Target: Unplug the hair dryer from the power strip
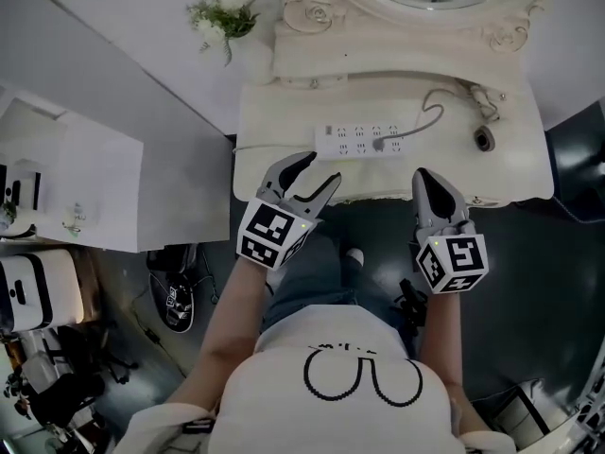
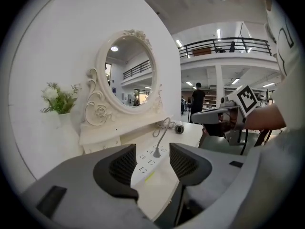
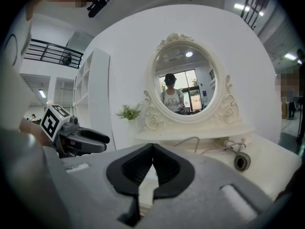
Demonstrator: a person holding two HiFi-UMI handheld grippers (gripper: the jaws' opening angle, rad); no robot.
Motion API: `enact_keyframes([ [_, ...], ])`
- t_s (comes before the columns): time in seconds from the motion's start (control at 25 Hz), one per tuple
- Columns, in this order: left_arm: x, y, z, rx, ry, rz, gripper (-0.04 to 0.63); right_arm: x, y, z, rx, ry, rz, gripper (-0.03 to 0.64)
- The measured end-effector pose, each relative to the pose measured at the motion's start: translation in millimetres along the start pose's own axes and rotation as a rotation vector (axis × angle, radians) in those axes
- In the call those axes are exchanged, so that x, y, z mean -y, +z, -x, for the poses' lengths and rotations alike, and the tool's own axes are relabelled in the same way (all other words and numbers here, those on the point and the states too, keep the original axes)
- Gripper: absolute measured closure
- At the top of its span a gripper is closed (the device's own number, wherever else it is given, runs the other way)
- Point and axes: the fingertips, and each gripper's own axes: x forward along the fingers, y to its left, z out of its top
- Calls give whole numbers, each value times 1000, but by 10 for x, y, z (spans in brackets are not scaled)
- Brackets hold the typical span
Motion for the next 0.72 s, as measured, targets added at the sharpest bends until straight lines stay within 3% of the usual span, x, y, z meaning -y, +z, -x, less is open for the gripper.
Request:
enact_keyframes([
  [0.24,-264,-136,-313,-119,-130,-32,365,170,60,-204,-71,-78,-11,617],
  [0.32,-300,-193,-444,-158,-193,-54,246,218,73,-281,-87,-110,-1,617],
  [0.36,-316,-243,-503,-182,-222,-69,227,225,53,-321,-101,-123,3,617],
  [0.72,-559,-747,-936,-342,-421,-194,225,46,-297,-709,-238,-168,36,617],
])
